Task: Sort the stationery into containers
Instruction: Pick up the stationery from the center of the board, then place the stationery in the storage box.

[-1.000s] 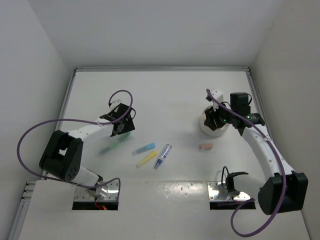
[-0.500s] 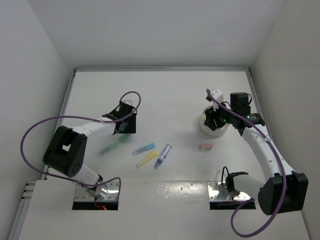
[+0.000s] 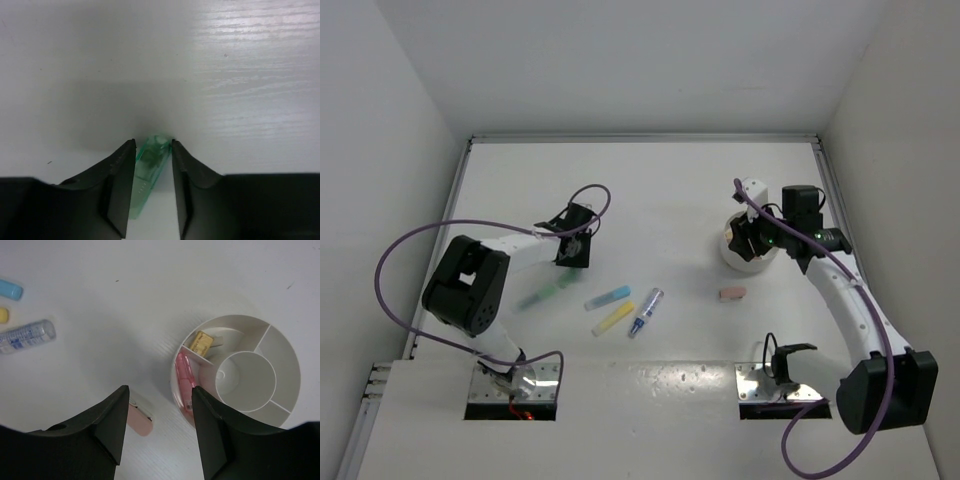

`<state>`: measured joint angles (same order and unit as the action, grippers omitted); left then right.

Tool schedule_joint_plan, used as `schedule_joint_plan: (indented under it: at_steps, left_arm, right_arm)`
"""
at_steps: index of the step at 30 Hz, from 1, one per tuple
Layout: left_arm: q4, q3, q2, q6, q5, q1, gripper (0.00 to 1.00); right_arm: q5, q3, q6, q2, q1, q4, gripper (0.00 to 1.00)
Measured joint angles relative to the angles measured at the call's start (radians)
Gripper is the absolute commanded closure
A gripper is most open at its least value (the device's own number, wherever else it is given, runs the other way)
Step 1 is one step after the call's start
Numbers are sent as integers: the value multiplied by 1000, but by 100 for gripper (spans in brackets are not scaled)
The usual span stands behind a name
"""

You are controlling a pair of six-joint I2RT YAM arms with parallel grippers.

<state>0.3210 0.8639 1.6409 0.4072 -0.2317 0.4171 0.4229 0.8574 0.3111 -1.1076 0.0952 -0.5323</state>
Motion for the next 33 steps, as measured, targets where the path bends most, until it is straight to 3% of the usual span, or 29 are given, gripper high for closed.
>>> schedule_joint_plan:
  at_steps: [1,6,12,19,24,26,27,29,33]
  left_arm:
    - [1,7,6,-3,1,0,67]
    - [8,16,13,-7,-1,7,68]
    - [21,16,6,-6,-4,7,86]
    - [56,22,-100,1,5,7,91]
    - [36,42,-153,25,102,19,100]
    - [-7,44,-170,45,167,57,100]
    - [-39,48,-175,54,206,88,100]
    - [-126,66,-179,77,275,162,100]
    - [-368,109,-169,114,358,298,100]
  right_arm:
    - [0,0,0,2,0,0,46]
    - [0,0,0,12,0,0,46]
    - [0,0,0,14,0,0,46]
    - [0,0,0,14,0,0,46]
    - [0,0,0,14,0,0,47]
    - [-1,0,0,14,0,0,57]
    - [-2,0,3,14,0,0,78]
    - [-7,0,2,14,0,5,98]
    - [-67,0,-30,24,1,37,100]
